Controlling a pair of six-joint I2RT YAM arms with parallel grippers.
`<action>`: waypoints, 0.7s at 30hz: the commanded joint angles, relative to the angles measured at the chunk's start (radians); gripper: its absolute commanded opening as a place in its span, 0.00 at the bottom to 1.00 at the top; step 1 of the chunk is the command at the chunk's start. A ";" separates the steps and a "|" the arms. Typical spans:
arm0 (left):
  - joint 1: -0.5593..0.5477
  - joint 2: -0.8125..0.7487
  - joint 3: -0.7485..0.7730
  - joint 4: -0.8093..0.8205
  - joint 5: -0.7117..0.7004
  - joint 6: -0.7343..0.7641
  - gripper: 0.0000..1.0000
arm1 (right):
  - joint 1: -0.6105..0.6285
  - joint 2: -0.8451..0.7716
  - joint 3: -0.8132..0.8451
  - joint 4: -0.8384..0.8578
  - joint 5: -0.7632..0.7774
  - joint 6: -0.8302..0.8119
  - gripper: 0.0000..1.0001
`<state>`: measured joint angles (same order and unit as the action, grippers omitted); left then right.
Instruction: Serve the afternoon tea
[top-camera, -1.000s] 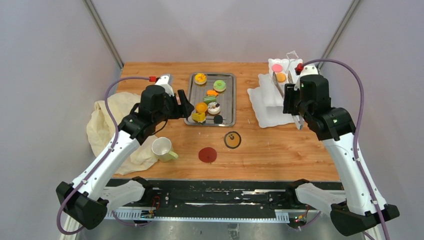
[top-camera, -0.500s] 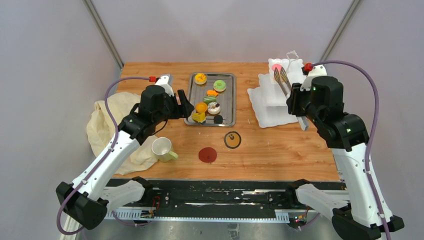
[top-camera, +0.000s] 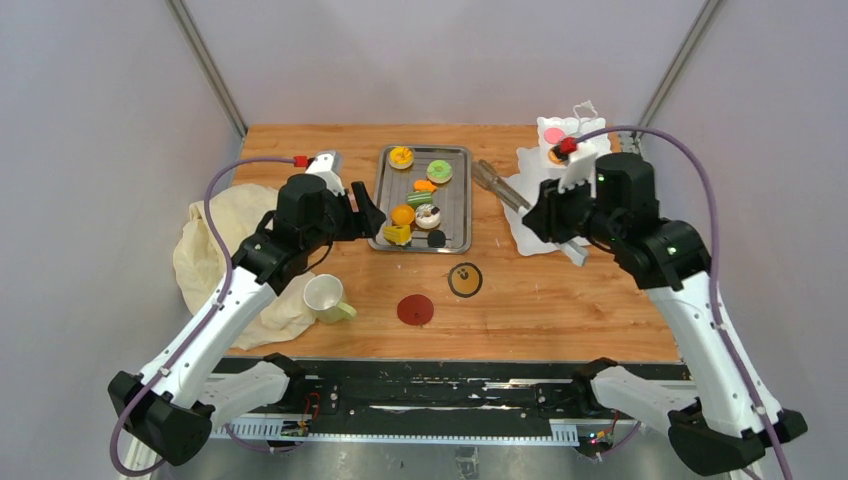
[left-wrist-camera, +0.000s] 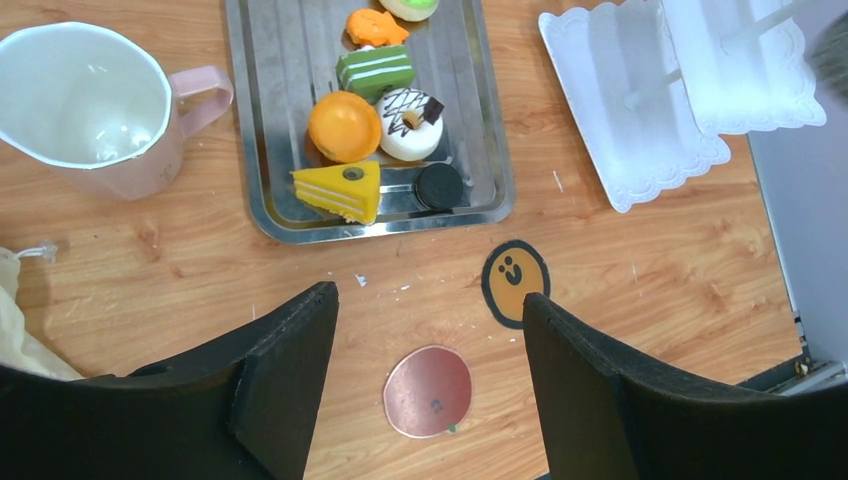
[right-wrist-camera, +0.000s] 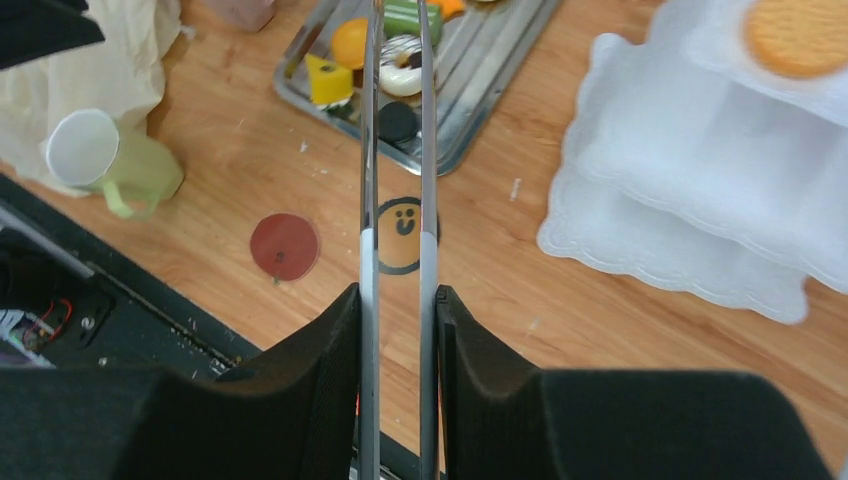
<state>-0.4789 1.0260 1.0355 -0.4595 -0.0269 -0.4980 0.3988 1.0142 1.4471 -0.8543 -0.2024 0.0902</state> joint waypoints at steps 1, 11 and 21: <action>0.010 -0.032 -0.006 -0.005 -0.032 0.005 0.73 | 0.125 0.077 -0.068 0.107 -0.016 0.004 0.01; 0.010 -0.017 -0.005 -0.007 -0.040 0.009 0.72 | 0.158 0.251 -0.199 0.240 0.060 0.097 0.01; 0.010 0.024 0.004 0.010 -0.021 0.009 0.73 | 0.159 0.421 -0.174 0.324 0.068 0.146 0.23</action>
<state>-0.4789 1.0386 1.0348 -0.4683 -0.0517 -0.4973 0.5476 1.4029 1.2442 -0.6167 -0.1532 0.1928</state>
